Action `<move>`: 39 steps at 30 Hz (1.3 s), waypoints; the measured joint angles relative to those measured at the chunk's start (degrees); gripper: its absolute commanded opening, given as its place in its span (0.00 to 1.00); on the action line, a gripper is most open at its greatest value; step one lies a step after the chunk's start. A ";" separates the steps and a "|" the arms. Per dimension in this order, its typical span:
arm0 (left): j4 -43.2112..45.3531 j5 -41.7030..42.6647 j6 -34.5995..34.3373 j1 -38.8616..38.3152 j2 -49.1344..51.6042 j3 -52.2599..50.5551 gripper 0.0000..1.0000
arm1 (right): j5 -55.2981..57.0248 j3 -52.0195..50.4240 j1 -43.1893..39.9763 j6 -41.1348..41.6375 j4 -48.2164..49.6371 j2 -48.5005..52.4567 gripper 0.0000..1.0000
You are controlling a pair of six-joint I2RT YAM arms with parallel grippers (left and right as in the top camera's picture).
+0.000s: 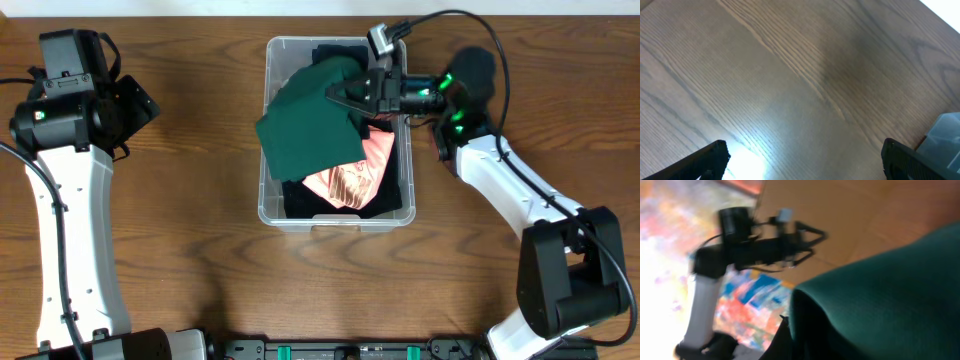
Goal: Pack container
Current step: 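Lift the green garment with the right gripper and carry it over the bin, then release the green garment and press it down into the bin with the right gripper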
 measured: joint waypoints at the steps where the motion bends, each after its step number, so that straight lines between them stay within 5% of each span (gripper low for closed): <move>1: -0.04 0.00 0.00 0.00 0.00 0.00 0.98 | 1.07 -0.02 0.00 -3.74 -4.66 0.00 0.01; 7: -0.02 0.00 0.00 0.00 0.00 0.00 0.98 | 13.99 -0.31 -0.02 -27.10 -26.32 0.00 0.01; 14: 0.00 -0.02 0.00 0.00 0.00 0.00 0.98 | 26.36 -0.28 -0.02 -42.99 -31.23 0.00 0.01; 28: 0.00 -0.02 0.00 0.00 0.00 0.00 0.98 | 32.30 -0.28 -0.02 -48.54 -26.14 0.00 0.01; 36: 0.00 -0.02 0.00 0.00 0.00 0.00 0.98 | 47.78 -0.28 0.22 -52.37 -32.46 0.00 0.01; 38: 0.00 -0.02 0.00 0.00 0.00 -0.02 0.98 | 51.01 -0.28 0.50 -53.86 -32.79 0.00 0.13; 39: 0.00 -0.02 0.00 0.00 0.00 0.00 0.98 | 52.37 -0.28 0.79 -54.60 -32.89 0.00 0.35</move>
